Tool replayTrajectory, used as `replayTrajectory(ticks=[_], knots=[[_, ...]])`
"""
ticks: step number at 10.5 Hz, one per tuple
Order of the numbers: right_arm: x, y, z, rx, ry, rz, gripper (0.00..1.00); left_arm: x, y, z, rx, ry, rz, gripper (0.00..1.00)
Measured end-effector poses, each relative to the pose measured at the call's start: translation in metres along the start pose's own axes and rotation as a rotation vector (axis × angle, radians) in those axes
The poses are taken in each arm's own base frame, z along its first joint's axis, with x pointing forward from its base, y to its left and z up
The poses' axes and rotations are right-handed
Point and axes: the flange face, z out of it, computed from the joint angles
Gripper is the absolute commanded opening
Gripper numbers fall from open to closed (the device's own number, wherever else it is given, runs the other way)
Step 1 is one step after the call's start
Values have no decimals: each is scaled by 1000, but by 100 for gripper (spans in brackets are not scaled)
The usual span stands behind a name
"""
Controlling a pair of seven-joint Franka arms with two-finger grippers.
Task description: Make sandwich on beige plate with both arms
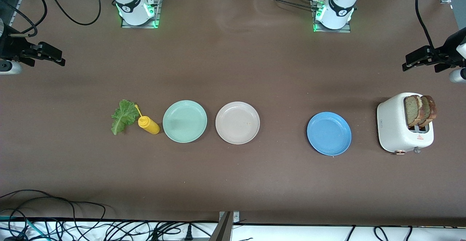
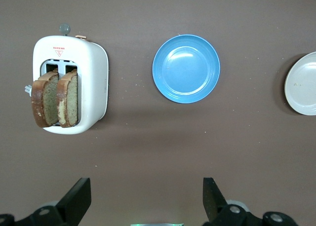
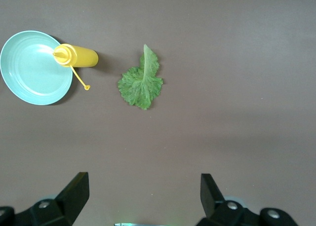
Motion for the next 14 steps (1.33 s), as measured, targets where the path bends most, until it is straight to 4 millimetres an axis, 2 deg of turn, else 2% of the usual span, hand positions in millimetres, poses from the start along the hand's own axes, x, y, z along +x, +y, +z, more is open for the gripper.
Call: replayTrajectory(ticks=[10, 12, 14], knots=[[0, -4, 0, -1, -1, -7, 100, 0, -1, 0, 2, 0, -2, 100], [0, -4, 0, -1, -1, -7, 100, 0, -6, 0, 10, 0, -10, 100], [0, -3, 0, -1, -1, -6, 100, 0, -22, 0, 13, -1, -33, 100]])
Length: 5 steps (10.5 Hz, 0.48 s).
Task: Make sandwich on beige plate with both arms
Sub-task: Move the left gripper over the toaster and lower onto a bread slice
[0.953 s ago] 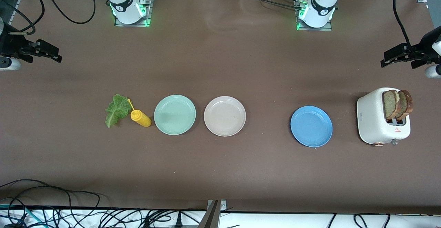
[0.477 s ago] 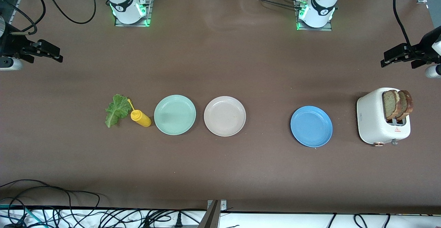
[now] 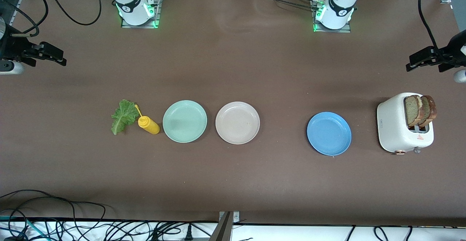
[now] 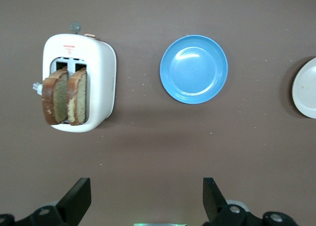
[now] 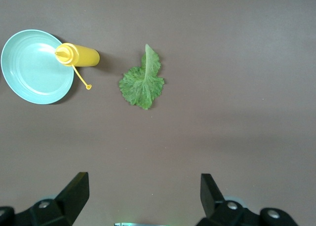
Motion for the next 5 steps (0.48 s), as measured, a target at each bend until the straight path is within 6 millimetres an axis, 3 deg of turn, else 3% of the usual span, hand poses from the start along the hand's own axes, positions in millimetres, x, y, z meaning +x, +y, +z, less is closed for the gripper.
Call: replayTrajectory(ticks=[2, 5], knots=[[0, 2, 0, 0, 0, 3, 100, 6, -20, 5, 1, 11, 7, 100], [0, 2, 0, 1, -1, 4, 100, 28, -58, 31, -4, 19, -1, 100]])
